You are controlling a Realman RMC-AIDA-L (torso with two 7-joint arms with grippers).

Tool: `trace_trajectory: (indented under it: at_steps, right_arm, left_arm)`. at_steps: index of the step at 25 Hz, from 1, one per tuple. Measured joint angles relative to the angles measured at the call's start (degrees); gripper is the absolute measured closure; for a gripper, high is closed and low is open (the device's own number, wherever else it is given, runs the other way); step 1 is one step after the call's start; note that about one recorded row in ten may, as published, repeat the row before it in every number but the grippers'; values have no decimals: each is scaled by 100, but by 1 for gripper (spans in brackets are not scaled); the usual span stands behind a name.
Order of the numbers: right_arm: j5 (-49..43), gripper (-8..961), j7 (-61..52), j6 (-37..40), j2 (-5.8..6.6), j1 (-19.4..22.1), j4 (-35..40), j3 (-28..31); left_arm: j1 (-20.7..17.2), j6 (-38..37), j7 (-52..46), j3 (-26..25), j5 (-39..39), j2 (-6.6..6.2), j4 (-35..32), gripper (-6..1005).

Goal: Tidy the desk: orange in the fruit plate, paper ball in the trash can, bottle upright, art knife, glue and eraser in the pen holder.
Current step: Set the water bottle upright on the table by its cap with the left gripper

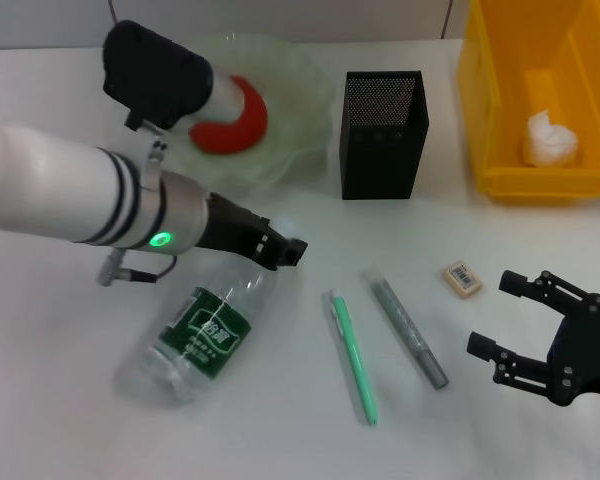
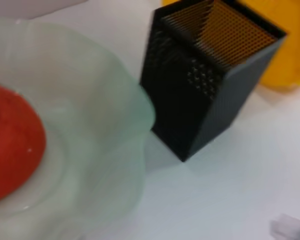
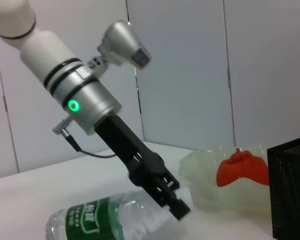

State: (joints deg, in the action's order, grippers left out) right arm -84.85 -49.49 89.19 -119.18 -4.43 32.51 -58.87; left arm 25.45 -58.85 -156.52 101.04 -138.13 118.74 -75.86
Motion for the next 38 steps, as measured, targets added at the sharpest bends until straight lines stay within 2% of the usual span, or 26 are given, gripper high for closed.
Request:
trace_trajectory:
  at_steps: [6,10,16,20,28,38]
  right_arm:
    - [9,116,-62,3,0,-6,0,7]
    - [13,116,-101,12,0,-12,16,7]
    - [12,116,-168,52,0,-50,39,7]
    - [4,117,-254,85,0,-88,42,7]
    - [-2,117,-280,144,0,-135,33,7]
    - [-6,117,-299,152,0,-144,44,7]
  left_arm:
    - [-880,-323,2333,-778,1385,-21,-859,559]
    - [-1308,-534,3869,-1423,2486,-19,-850,559]
    - [-1380,-981,5030,-2201,3318,-18,-315,560]
    - [-1371,-1030,5657,-2473,3701,-21,-2,560]
    - [-1219,-1046,6078,-2798,3837,-19,436,560]
    - [-1199,-1091,6203,-3033,4107,-35,512,559]
